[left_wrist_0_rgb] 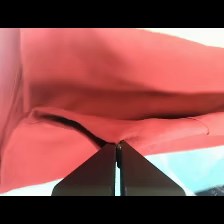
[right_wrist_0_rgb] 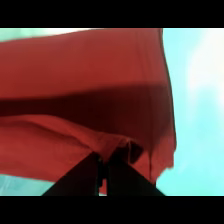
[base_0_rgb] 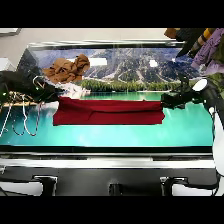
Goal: Fold the clothes and pants, and hang the long-sleeved shirts on hangers.
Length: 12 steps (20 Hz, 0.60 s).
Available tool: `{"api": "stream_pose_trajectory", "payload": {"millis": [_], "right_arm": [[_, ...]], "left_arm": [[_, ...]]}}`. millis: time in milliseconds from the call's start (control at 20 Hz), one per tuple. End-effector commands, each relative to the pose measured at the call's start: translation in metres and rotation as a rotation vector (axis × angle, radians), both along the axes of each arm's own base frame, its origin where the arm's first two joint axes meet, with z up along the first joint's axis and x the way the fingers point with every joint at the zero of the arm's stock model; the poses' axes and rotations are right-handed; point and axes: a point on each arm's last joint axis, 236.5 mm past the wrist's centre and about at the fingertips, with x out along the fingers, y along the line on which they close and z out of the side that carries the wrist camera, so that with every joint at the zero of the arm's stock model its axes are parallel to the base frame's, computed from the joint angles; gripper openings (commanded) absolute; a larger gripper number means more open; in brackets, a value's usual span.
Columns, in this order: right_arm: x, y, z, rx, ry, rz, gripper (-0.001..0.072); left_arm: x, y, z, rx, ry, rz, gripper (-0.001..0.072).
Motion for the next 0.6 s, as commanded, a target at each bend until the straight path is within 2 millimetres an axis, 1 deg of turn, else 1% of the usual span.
{"api": "stream_pose_trajectory", "payload": {"millis": [0,100,250,300,350,400,450,500,550], "right_arm": [[0.015,-0.002,-0.01,-0.002,-0.001,-0.003,0.0025],[0.02,-0.004,-0.015,-0.004,-0.008,-0.015,0.0025],[0.02,-0.004,-0.035,0.004,0.031,-0.031,0.0027],[0.018,-0.003,-0.042,0.008,0.052,-0.03,0.0028],[0.016,-0.002,-0.047,0.017,0.07,-0.033,0.0048],[0.014,-0.001,-0.048,0.022,0.082,-0.041,0.0156],[0.01,-0.001,-0.045,0.03,0.102,-0.044,0.0268],[0.006,-0.006,-0.038,0.03,0.12,-0.036,0.0335],[0.002,-0.014,-0.027,0.033,0.13,-0.034,0.0417]], "left_arm": [[0.033,-0.002,-0.009,0.002,-0.01,-0.015,0.0013],[0.041,-0.005,-0.02,-0.001,0.003,-0.02,0.0013],[0.04,-0.004,-0.049,-0.008,0.068,-0.013,0.0014],[0.04,-0.005,-0.056,-0.013,0.081,-0.013,0.0014],[0.04,-0.004,-0.06,-0.013,0.085,-0.011,0.0015],[0.041,-0.003,-0.06,-0.012,0.081,-0.008,0.0025],[0.043,-0.002,-0.058,-0.009,0.073,-0.005,0.0113],[0.044,0.001,-0.052,-0.006,0.064,-0.004,0.0235],[0.045,0.004,-0.043,-0.003,0.051,-0.003,0.0327]]}}
